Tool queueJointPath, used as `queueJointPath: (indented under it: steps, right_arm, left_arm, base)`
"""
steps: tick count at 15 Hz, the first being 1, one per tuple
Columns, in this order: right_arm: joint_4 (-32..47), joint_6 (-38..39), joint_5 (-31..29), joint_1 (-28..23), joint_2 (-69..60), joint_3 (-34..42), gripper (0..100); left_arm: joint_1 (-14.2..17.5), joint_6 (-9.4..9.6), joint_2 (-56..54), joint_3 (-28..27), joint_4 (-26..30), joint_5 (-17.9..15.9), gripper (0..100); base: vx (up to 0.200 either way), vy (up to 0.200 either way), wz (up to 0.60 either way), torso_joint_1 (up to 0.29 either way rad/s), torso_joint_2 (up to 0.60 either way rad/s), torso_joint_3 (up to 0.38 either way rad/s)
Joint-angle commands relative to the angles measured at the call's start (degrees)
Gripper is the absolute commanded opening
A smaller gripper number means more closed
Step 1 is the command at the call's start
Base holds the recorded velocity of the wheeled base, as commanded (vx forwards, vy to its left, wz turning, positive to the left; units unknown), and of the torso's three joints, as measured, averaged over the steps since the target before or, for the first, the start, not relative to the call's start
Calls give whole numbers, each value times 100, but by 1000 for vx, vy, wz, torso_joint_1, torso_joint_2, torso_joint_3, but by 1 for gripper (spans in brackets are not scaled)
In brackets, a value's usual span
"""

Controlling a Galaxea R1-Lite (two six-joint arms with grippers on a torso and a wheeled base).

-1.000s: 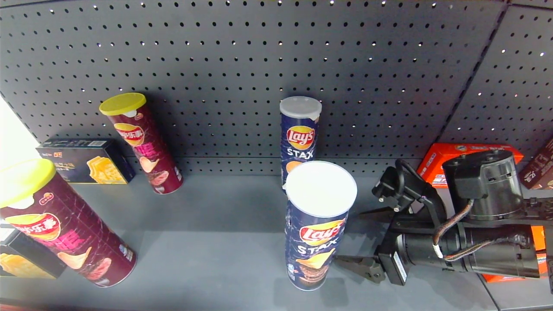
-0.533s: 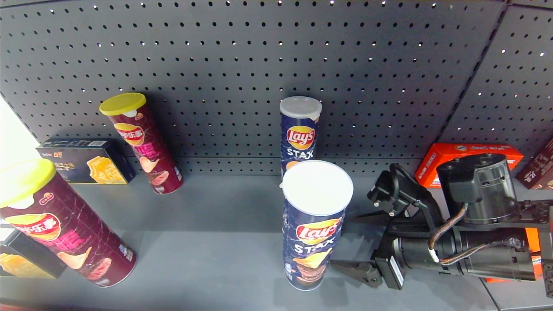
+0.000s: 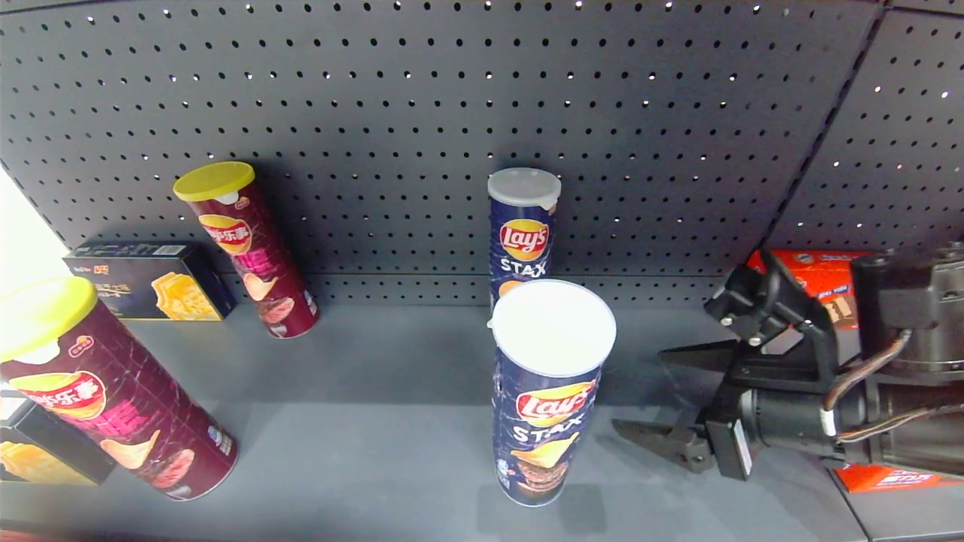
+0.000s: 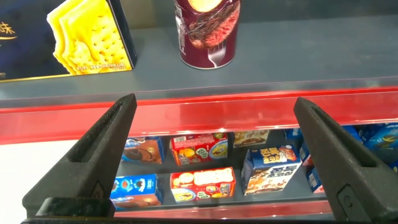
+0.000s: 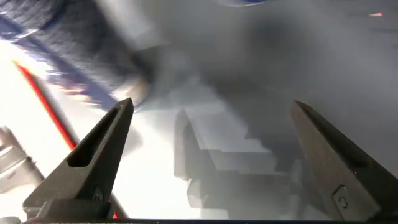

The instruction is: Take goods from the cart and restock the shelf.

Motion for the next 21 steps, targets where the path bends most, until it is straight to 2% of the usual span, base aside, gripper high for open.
queueJointPath:
  steps: [1,5,7,9,12,13,14,15,18,19,20,21]
  right_arm:
    - [-4,-3,11,-375,-544,163,100]
    - [-83,-3,11,-876,-1089,154,100]
    - [-197,-12,11,-2019,-2442,506,100]
    - [-224,5,2,-3029,-3752,1218,100]
    - [-13,164,-16,-3864,-5633,2343,100]
    - [365,331,-16,-4067,-6336,2694,100]
    - [717,418,-51,-4172,-6828,2800,100]
    - [1455,489,-209,-4348,-7602,2958,100]
    - [1059,928,-499,-4348,-7566,3450,100]
    - [857,998,-798,-4348,-7566,4285,100]
    - [945,1025,-1009,-4348,-7566,4285,100]
    - [1604,1104,-1176,-4348,-7566,4232,100]
  left_arm:
    - [-1,11,18,0,2,-8,100]
    - [-1,-7,9,0,-7,1,100]
    - [-1,2,9,0,-7,1,100]
    - [-1,2,9,0,2,1,100]
    - [-1,11,9,0,-7,-8,100]
    - [-1,2,9,0,-7,10,100]
    - [-1,-7,9,0,-7,10,100]
    - [-1,2,9,0,-7,10,100]
    - [-1,11,9,0,-7,1,100]
    - [-1,11,9,0,-7,1,100]
    - [-1,11,9,0,-7,1,100]
    - [-1,-7,9,0,-7,19,100]
  base:
    - [0,0,0,0,0,0]
    - [0,0,0,0,0,0]
    - [0,0,0,0,0,0]
    - [0,0,0,0,0,0]
    - [0,0,0,0,0,0]
    - [0,0,0,0,0,0]
    - [0,0,0,0,0,0]
    - [0,0,0,0,0,0]
    - [0,0,0,0,0,0]
    - [0,0,0,0,0,0]
    - [0,0,0,0,0,0]
    - [0,0,0,0,0,0]
